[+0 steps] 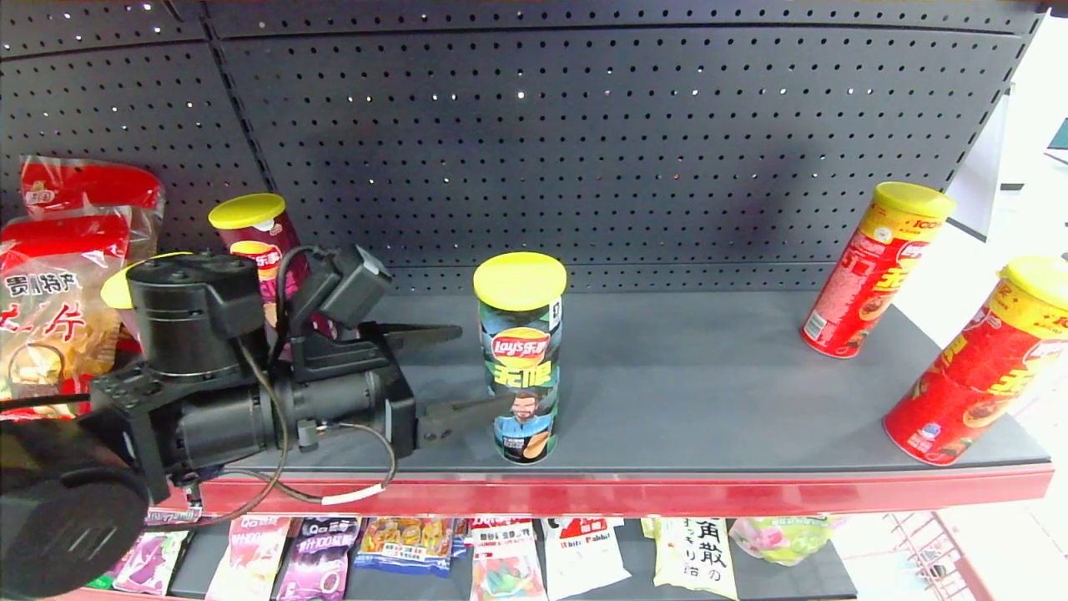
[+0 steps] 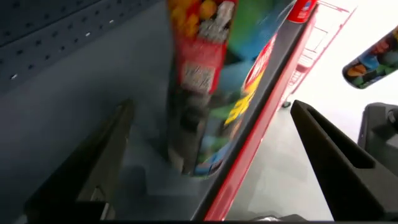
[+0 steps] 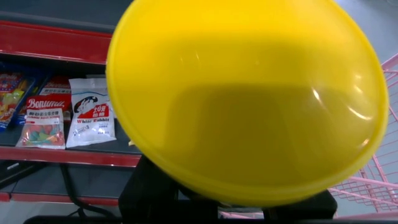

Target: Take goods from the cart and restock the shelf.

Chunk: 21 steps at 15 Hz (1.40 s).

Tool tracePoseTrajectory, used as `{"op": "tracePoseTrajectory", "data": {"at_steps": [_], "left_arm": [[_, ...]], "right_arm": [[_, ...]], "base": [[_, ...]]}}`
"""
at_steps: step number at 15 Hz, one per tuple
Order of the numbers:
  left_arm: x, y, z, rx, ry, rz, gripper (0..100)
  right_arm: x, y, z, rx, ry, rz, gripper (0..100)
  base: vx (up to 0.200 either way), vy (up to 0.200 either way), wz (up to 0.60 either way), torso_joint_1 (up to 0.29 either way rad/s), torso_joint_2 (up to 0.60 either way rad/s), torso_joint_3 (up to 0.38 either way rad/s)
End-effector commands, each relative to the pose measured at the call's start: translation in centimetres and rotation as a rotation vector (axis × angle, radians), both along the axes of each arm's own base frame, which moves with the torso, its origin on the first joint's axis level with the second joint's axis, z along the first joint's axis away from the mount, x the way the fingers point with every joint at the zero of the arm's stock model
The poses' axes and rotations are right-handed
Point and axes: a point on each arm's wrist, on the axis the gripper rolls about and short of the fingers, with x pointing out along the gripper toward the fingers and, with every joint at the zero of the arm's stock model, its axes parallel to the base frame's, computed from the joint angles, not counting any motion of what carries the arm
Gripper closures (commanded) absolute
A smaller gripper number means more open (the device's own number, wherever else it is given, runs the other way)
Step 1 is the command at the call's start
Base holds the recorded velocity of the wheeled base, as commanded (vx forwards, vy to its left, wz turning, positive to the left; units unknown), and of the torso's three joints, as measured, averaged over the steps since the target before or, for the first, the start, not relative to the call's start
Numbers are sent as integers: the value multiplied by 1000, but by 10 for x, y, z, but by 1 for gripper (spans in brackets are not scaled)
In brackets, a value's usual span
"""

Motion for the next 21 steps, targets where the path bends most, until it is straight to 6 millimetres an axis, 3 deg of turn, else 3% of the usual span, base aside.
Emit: {"op": "tracePoseTrajectory", "data": {"at_steps": [1, 2, 6, 9, 12, 14, 15, 18, 21], "left_arm": [[-15, 19, 7, -15, -30, 45, 0], [-19, 23, 8, -17, -34, 51, 0], [-76, 53, 7, -21, -75, 133, 0], [-123, 75, 9, -27, -132, 274, 0], [-182, 104, 13, 13, -124, 454, 0], [-207, 115, 9, 27, -120, 510, 0], [-228, 125, -1, 33, -124, 552, 0], [-253, 139, -24, 46, -138, 672, 0], [-265, 144, -44, 58, -130, 694, 0]], "right_arm": [[0, 0, 0, -1, 2, 2, 100], [0, 0, 0, -1, 1, 2, 100], [0, 0, 0, -4, 3, 8, 100], [0, 0, 0, -5, 4, 4, 100], [0, 0, 0, -4, 1, 8, 100], [0, 0, 0, -4, 3, 8, 100], [-1, 1, 5, 0, -12, 45, 100], [0, 2, 22, 4, -17, 86, 100], [2, 2, 28, 4, -16, 89, 100]], "base": [[0, 0, 0, 0, 0, 0], [0, 0, 0, 0, 0, 0], [0, 0, 0, 0, 0, 0], [0, 0, 0, 0, 0, 0], [0, 0, 0, 0, 0, 0], [0, 0, 0, 0, 0, 0], [0, 0, 0, 0, 0, 0], [0, 0, 0, 0, 0, 0], [0, 0, 0, 0, 0, 0]]}}
